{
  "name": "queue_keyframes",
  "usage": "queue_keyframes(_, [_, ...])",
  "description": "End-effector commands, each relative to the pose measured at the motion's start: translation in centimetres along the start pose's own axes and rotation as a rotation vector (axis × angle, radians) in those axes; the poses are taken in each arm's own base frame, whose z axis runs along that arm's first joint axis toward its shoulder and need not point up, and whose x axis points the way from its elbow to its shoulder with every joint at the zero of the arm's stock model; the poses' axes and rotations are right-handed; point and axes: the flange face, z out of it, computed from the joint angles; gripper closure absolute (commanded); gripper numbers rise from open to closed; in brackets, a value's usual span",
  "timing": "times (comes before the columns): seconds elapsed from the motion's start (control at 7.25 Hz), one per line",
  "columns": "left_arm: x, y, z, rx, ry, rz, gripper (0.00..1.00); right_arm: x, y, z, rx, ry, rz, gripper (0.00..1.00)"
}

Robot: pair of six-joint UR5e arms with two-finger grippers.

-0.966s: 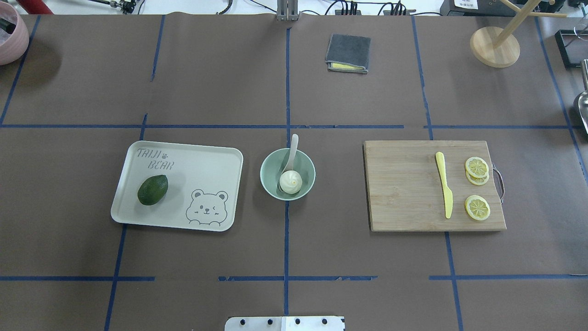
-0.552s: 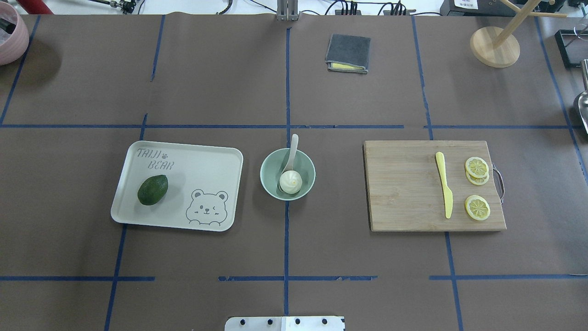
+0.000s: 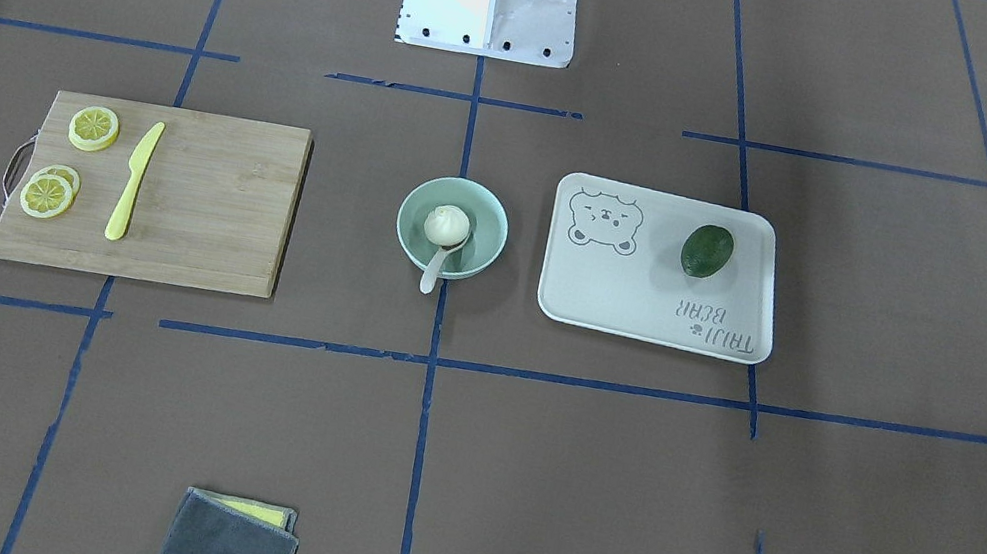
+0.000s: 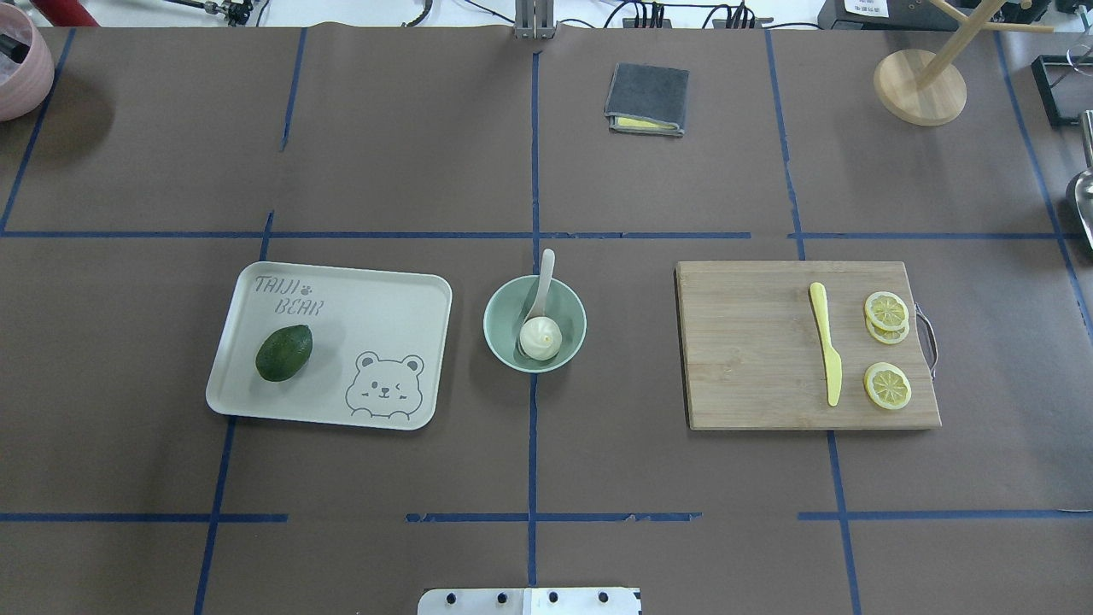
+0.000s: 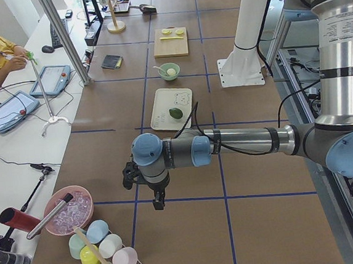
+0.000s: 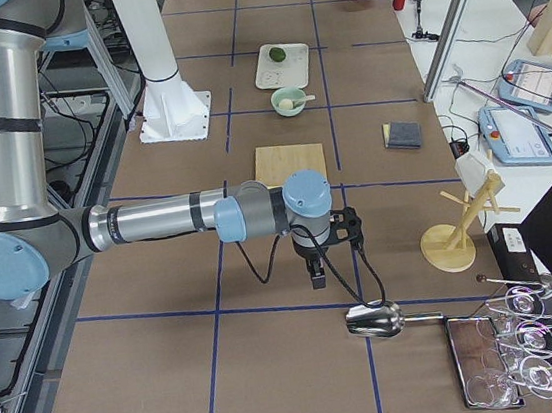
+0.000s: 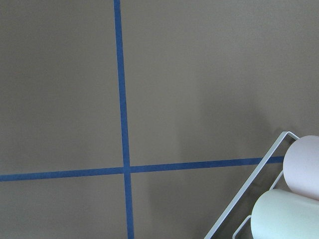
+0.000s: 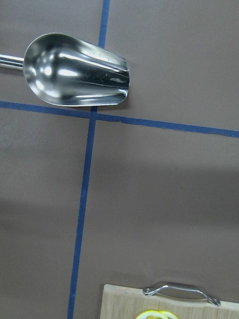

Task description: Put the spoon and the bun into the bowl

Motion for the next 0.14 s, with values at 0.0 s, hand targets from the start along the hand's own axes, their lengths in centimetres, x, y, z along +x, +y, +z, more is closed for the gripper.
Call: queue_keyframes(0.0, [0.17, -0.21, -0.18, 0.004, 0.001, 0.004, 0.0, 0.52, 0.2, 0.58, -0.014, 0.036, 0.0, 0.0])
